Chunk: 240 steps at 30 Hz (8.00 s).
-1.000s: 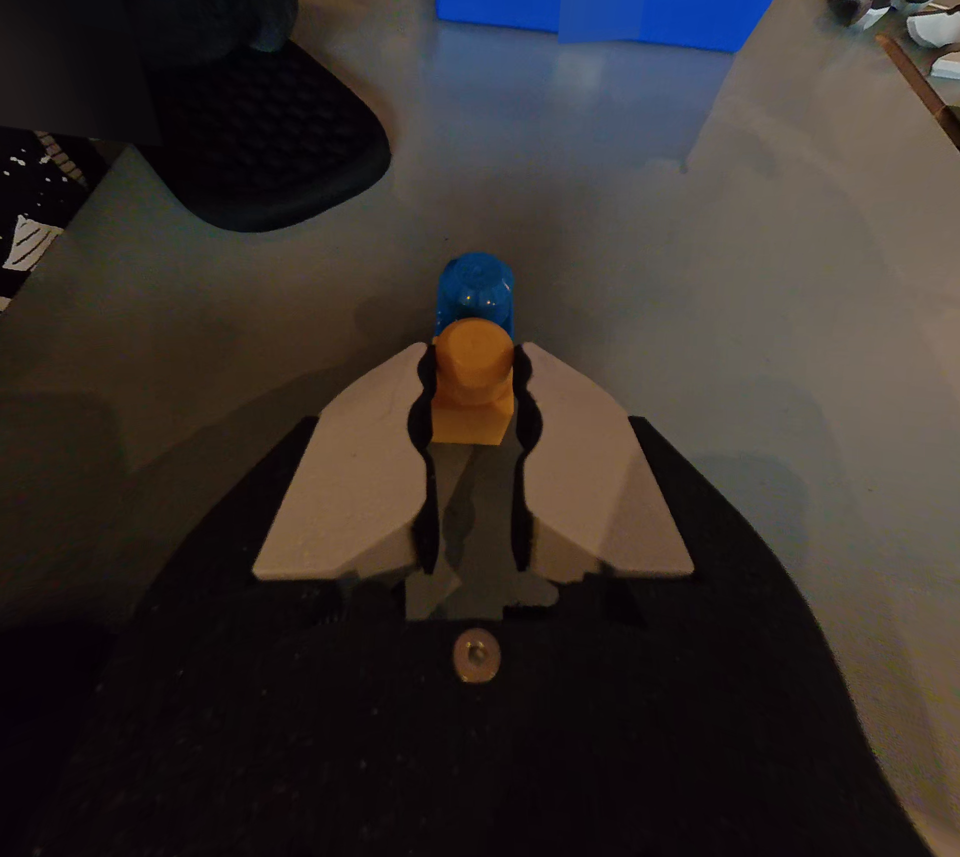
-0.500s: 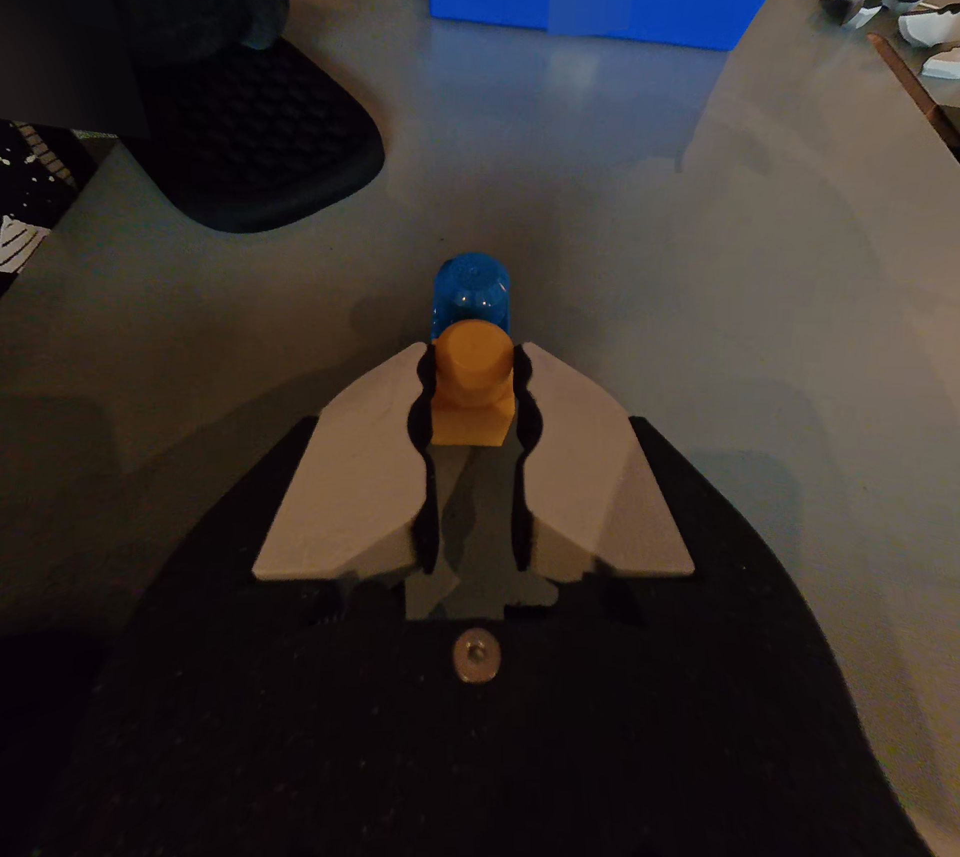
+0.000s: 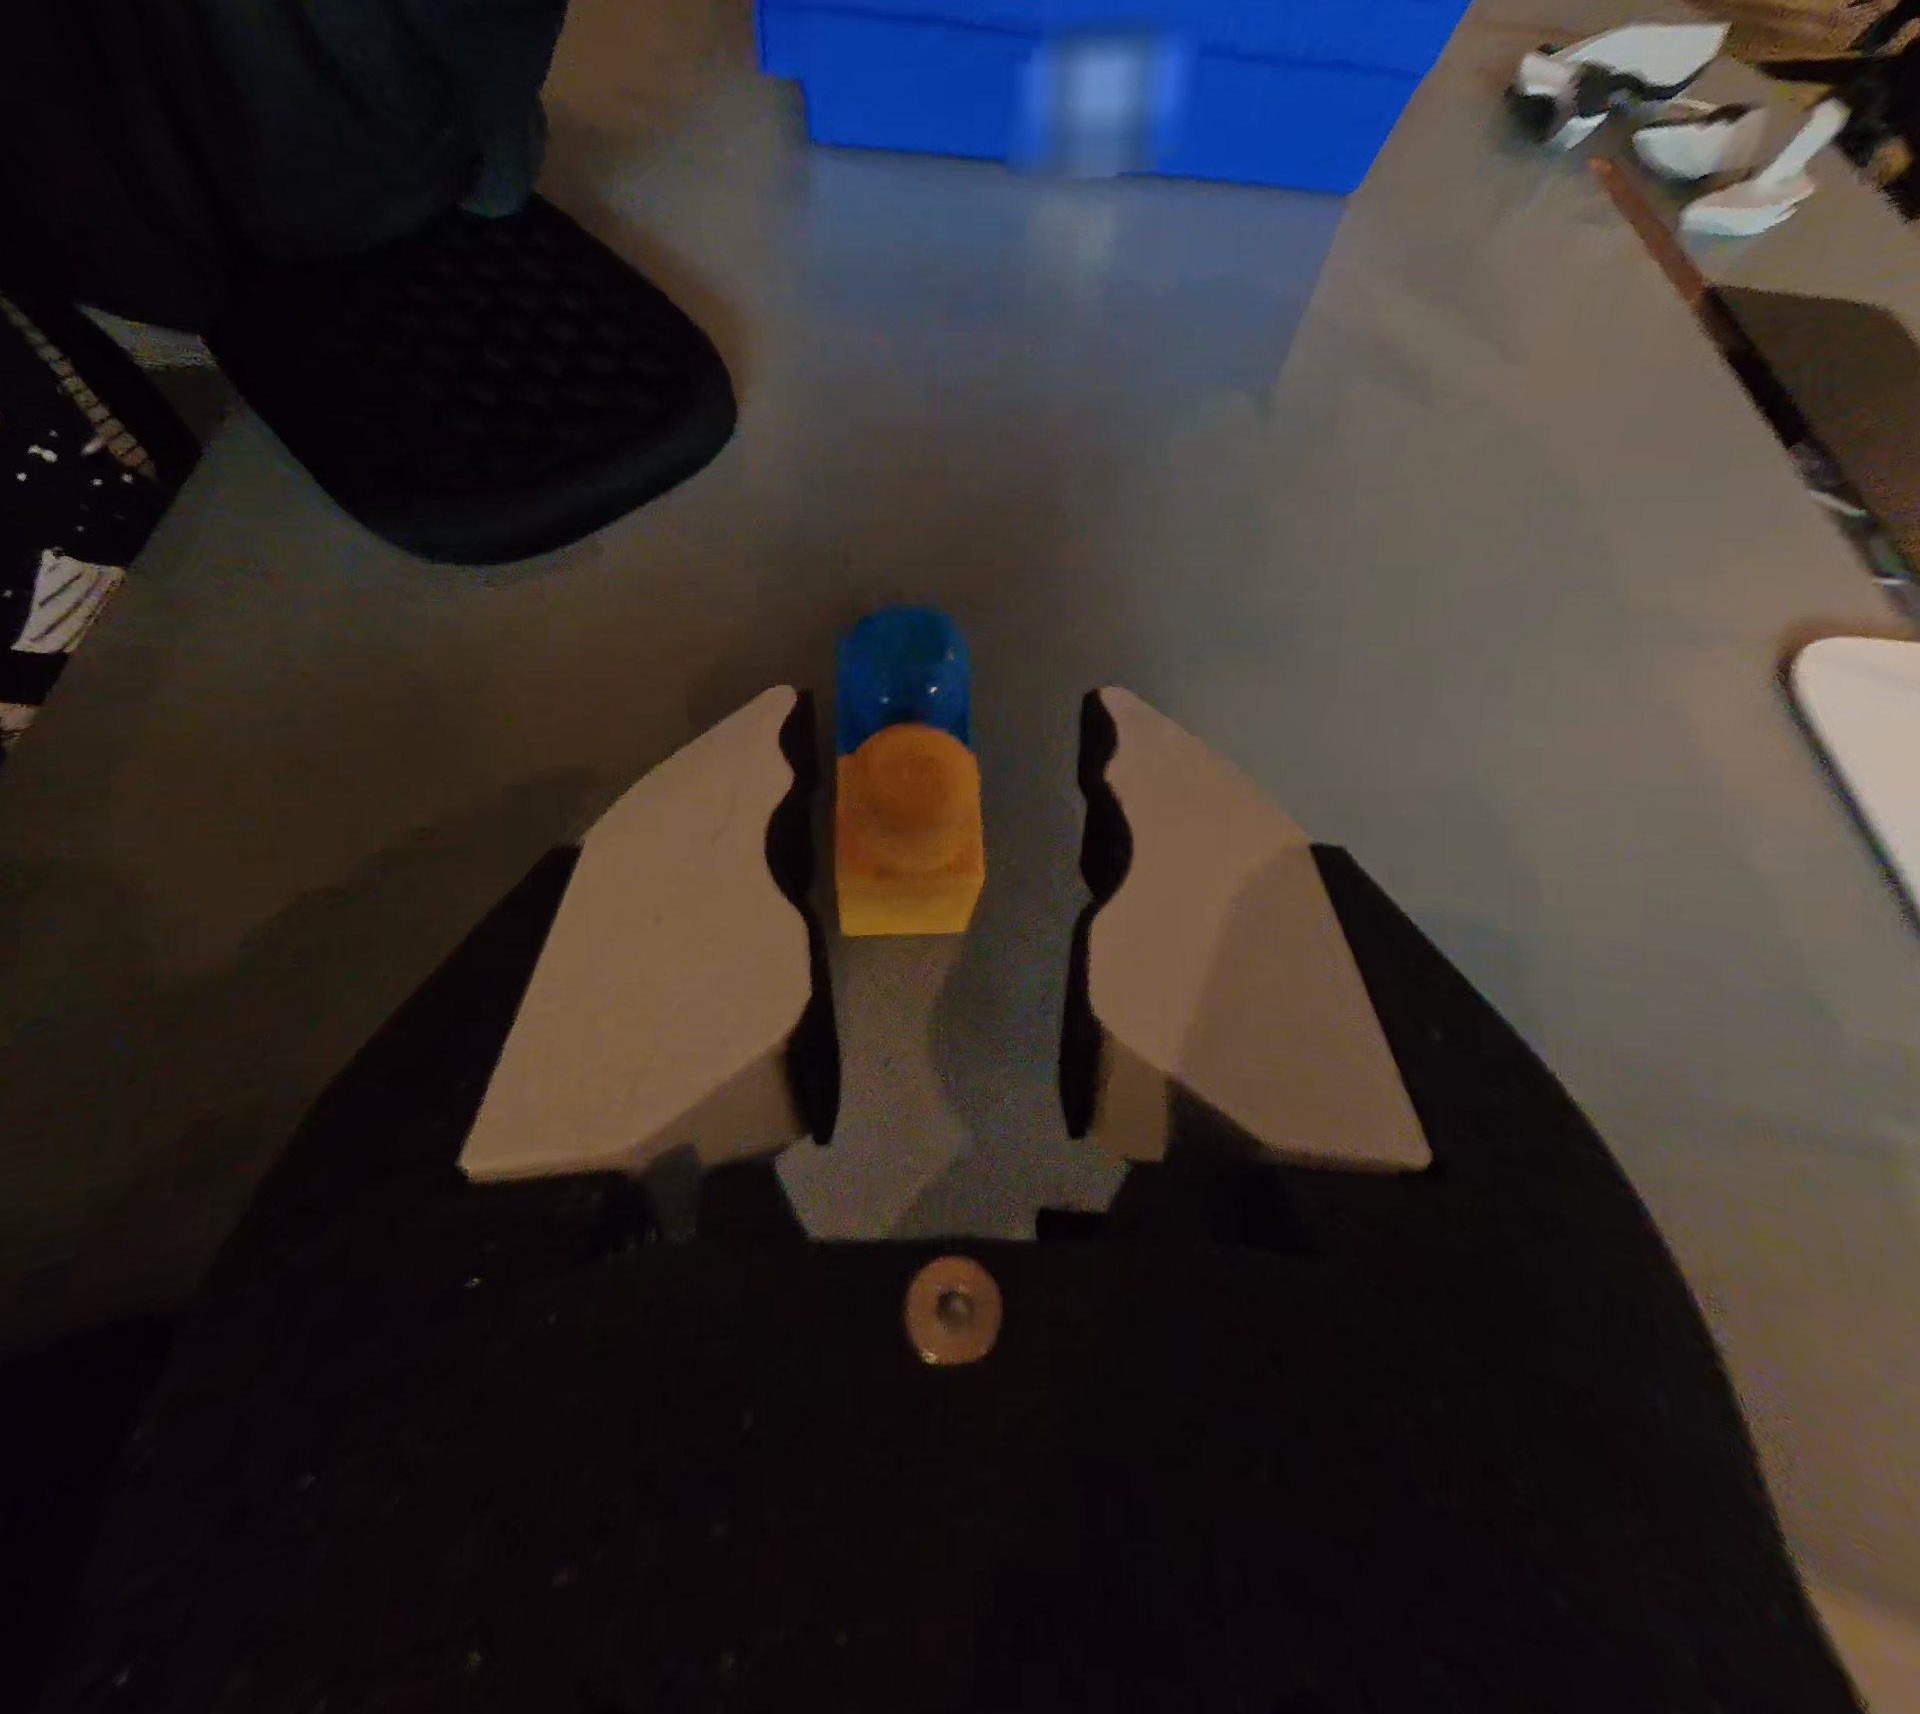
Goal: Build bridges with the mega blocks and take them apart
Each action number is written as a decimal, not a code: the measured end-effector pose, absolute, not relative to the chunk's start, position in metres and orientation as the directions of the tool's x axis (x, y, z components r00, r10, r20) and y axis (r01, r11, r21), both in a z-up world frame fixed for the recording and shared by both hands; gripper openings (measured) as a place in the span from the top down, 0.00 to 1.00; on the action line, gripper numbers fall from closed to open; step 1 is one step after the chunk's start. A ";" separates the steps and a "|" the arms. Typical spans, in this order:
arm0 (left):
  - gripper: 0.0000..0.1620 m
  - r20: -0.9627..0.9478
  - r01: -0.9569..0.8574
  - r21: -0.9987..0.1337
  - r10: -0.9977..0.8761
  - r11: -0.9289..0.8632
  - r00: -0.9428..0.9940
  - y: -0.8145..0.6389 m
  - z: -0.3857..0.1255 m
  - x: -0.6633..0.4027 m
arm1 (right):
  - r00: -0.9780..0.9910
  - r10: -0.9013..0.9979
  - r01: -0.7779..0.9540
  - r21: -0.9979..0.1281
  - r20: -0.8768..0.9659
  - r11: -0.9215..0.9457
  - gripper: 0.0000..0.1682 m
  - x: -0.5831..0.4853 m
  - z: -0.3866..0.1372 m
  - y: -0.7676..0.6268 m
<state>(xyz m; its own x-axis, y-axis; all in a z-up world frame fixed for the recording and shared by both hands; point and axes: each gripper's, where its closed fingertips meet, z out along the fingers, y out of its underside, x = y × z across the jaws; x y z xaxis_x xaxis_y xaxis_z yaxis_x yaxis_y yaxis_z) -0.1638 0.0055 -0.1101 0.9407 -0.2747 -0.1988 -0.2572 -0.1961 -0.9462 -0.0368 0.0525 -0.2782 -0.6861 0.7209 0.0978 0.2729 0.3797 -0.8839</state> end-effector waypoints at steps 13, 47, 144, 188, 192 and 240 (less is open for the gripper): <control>0.75 -0.227 -0.085 -0.908 0.312 -0.410 0.923 -0.094 -0.117 -0.282 | -0.556 0.795 0.230 -0.875 0.242 0.427 0.64 -0.050 -0.161 0.063; 0.91 0.104 0.484 -0.395 0.486 -0.781 0.868 -0.201 -0.306 -0.322 | -0.420 0.852 0.275 -0.851 0.311 0.447 0.62 -0.038 -0.134 0.098; 0.79 -0.262 -0.429 -0.899 -0.675 -0.089 0.690 0.045 -0.140 -0.030 | -0.624 0.714 0.322 -0.727 0.319 0.607 0.74 -0.033 -0.158 0.053; 0.79 -0.275 -0.516 -0.841 -0.692 -0.163 0.667 0.037 -0.162 -0.042 | -0.660 0.666 0.432 -0.549 0.348 0.715 0.79 -0.042 -0.175 0.047; 0.75 -0.268 -0.527 -0.828 -0.690 -0.192 0.672 0.034 -0.171 -0.045 | -0.670 0.662 0.449 -0.527 0.336 0.722 0.79 -0.041 -0.181 0.048; 0.51 -0.054 -0.097 -0.994 -0.560 -0.047 0.827 -0.025 -0.266 -0.095 | -0.733 0.673 0.653 -0.173 0.101 0.737 0.79 -0.040 -0.312 0.043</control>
<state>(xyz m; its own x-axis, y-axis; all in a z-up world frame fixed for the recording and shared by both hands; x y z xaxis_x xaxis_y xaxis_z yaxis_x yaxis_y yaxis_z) -0.0946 -0.0254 -0.2659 0.8266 -0.5602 -0.0542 -0.0972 -0.0472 -0.9941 -0.0397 0.0434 -0.3122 -0.7329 0.6729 0.1007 0.6531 0.7373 -0.1727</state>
